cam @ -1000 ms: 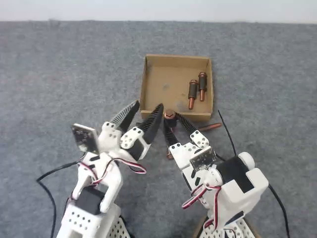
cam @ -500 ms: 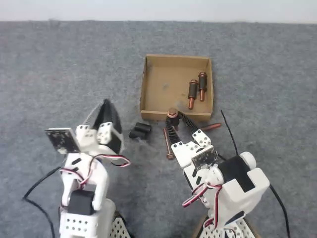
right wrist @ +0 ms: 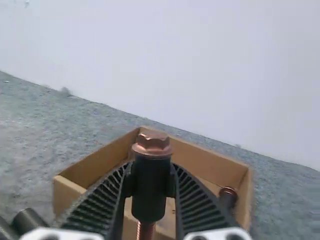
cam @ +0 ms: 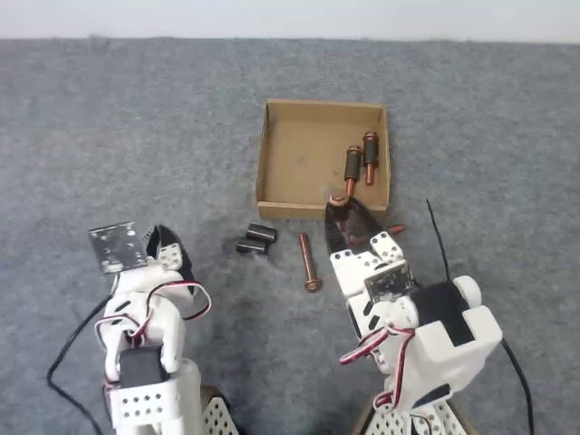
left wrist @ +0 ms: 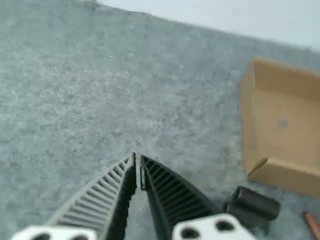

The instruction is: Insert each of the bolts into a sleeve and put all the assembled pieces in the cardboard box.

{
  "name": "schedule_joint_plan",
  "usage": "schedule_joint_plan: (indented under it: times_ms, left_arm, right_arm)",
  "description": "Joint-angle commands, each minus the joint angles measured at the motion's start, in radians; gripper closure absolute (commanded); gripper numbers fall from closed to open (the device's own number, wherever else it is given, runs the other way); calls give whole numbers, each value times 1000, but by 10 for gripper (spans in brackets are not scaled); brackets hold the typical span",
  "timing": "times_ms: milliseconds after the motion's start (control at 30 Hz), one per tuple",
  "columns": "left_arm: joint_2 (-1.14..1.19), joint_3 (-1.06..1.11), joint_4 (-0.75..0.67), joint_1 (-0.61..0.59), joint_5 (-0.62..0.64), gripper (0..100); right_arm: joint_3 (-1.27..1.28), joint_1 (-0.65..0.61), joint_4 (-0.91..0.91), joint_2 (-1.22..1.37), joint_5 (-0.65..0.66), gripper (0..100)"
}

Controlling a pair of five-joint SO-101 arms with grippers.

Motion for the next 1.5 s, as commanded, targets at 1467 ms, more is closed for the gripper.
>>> schedule_joint_plan:
  times_ms: [1467]
  left_arm:
    - [-23, -12, 133, -11, -164, 989]
  right_arm:
    - [-1036, 107, 1546, -53, 6, 991]
